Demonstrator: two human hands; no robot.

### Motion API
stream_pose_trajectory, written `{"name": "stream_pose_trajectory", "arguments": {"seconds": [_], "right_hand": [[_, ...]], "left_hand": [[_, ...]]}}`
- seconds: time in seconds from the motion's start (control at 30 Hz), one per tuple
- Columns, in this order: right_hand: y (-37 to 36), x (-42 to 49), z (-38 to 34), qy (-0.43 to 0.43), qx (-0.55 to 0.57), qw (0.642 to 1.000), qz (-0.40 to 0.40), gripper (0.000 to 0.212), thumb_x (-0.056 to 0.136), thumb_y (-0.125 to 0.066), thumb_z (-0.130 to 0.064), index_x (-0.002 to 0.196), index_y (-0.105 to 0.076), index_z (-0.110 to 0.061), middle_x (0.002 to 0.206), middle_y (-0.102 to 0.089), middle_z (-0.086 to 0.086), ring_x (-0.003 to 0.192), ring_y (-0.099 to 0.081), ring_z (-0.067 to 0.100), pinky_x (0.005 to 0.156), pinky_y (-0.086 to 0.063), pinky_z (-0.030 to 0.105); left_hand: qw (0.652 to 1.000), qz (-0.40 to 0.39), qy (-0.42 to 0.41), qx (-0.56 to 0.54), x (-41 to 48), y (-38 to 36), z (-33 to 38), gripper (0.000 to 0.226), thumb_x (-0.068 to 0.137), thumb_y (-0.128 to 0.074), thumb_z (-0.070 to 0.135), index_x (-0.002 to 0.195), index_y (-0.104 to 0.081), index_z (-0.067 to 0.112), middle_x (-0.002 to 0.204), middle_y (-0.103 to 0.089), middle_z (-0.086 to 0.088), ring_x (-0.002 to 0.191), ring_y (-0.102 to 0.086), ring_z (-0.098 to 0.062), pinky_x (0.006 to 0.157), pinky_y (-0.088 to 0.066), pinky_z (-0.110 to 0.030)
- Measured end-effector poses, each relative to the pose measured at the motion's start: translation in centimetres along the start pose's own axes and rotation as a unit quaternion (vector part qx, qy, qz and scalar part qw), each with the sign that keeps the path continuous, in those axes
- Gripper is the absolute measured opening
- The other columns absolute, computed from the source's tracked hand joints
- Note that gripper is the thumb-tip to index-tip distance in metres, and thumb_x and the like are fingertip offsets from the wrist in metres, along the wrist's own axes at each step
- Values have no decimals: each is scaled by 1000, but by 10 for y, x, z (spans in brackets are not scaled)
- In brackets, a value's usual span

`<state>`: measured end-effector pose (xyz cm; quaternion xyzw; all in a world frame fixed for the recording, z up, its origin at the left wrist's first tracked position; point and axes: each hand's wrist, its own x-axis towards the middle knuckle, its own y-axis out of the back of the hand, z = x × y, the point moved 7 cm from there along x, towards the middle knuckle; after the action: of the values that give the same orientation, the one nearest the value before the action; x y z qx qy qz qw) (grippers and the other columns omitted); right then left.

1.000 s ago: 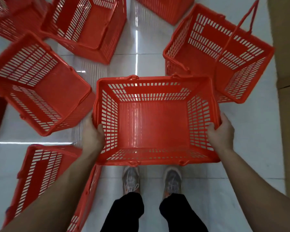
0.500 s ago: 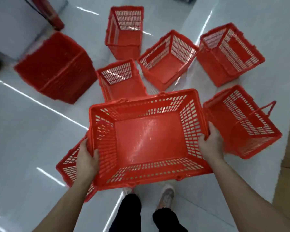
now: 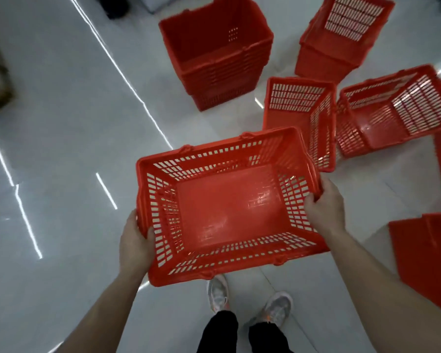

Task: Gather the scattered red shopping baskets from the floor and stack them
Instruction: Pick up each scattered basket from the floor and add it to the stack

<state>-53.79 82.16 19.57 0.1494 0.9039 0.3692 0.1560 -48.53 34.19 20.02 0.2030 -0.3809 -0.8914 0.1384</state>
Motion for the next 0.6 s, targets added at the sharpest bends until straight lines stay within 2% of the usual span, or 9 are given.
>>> {"name": "stream_pose_trajectory", "arguments": {"seconds": [0.07, 0.13, 0.23, 0.3, 0.4, 0.53, 0.6], "right_hand": [[-29, 11, -13, 15, -1, 1000, -13, 51, 79, -54, -8, 127, -56, -28, 111, -66, 0, 102, -61, 19, 89, -48, 33], [-58, 19, -20, 23, 0, 1000, -20, 51, 79, -56, -8, 127, -54, -27, 109, -64, -3, 98, -59, 12, 87, -45, 28], [-98, 32, -19, 33, 4, 999, -32, 53, 80, -56, -8, 126, -50, -31, 105, -57, -12, 97, -53, 1, 89, -41, 22], [-124, 39, -9, 29, 5, 999, -44, 53, 80, -56, -11, 127, -50, -34, 106, -59, -16, 97, -55, -1, 88, -41, 21], [-161, 48, 13, 33, 12, 997, -65, 51, 81, -59, -16, 129, -54, -31, 112, -63, -17, 101, -59, 2, 88, -44, 22], [-212, 53, 54, 19, 13, 991, -131, 55, 79, -61, -20, 132, -53, -32, 110, -65, -20, 101, -61, -3, 87, -47, 20], [-230, 55, 80, 2, -3, 989, -145, 62, 77, -62, -18, 136, -50, -33, 114, -65, -16, 105, -62, 1, 90, -46, 22]], "left_hand": [[1000, 2, 12, -10, 13, 3, -20, 50, 83, -52, 51, 130, -43, 38, 101, -57, 25, 77, -56, 5, 68, -45, -28], [999, 7, 31, -10, 25, 1, -43, 49, 83, -50, 53, 129, -43, 38, 104, -57, 21, 79, -57, -1, 71, -48, -31], [999, 1, 46, -5, 39, -15, -77, 45, 88, -51, 50, 131, -44, 38, 110, -59, 19, 86, -59, -7, 75, -49, -34], [999, -2, 52, 0, 46, -32, -98, 45, 90, -50, 49, 133, -43, 37, 111, -58, 20, 87, -58, -5, 74, -47, -32], [997, -5, 73, -7, 50, -63, -129, 44, 90, -50, 38, 133, -43, 36, 110, -57, 21, 88, -57, -5, 74, -44, -31], [995, -3, 100, -17, 53, -105, -166, 42, 89, -53, 36, 128, -43, 46, 100, -56, 35, 83, -57, 15, 67, -42, -18], [995, -16, 102, -13, 56, -128, -182, 44, 91, -57, 30, 128, -42, 48, 103, -57, 36, 86, -58, 16, 68, -42, -17]]}}
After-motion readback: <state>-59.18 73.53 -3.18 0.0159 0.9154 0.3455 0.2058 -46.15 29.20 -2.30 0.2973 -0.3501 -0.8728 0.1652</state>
